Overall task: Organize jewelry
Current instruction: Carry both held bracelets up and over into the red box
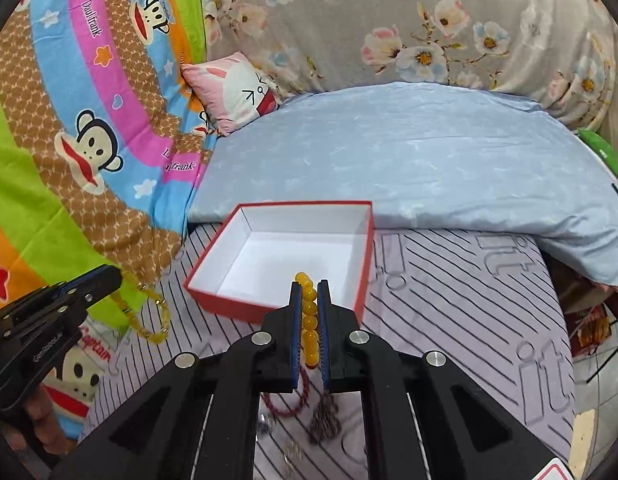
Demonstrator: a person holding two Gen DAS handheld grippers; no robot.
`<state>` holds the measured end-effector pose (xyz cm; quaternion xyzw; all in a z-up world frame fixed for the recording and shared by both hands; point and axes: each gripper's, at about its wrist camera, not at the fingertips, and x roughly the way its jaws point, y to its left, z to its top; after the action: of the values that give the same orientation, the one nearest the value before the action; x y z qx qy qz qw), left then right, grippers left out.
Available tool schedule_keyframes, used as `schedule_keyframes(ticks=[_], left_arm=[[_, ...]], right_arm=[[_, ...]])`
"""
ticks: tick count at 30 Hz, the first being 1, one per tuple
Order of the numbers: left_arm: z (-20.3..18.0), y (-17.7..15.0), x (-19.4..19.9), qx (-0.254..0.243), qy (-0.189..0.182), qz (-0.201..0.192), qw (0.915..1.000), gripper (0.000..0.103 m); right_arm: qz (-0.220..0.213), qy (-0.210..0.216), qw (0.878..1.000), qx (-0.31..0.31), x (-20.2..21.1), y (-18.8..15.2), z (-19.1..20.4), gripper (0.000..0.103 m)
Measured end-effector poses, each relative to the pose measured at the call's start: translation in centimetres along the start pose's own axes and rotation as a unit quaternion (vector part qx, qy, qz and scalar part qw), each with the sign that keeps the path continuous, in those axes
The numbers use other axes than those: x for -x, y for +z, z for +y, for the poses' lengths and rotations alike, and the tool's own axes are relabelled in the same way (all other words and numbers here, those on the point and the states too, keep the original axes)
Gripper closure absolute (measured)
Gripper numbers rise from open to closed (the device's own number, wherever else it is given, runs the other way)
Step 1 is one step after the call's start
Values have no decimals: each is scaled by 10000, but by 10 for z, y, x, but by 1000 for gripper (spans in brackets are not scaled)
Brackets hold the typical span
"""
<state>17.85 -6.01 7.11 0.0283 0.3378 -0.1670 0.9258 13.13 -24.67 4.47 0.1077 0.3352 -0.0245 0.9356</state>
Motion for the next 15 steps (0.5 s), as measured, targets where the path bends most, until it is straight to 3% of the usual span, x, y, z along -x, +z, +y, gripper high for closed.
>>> schedule_keyframes(ticks=[9,15], left_arm=[[-6,57,-94,-36,-146,43,9999,94],[-11,66,-146,-164,-121,203,9996,94]], right_arm=[[198,128,9997,12,-83,51,2,96],[430,-7,9990,114,-136,60,5,96]])
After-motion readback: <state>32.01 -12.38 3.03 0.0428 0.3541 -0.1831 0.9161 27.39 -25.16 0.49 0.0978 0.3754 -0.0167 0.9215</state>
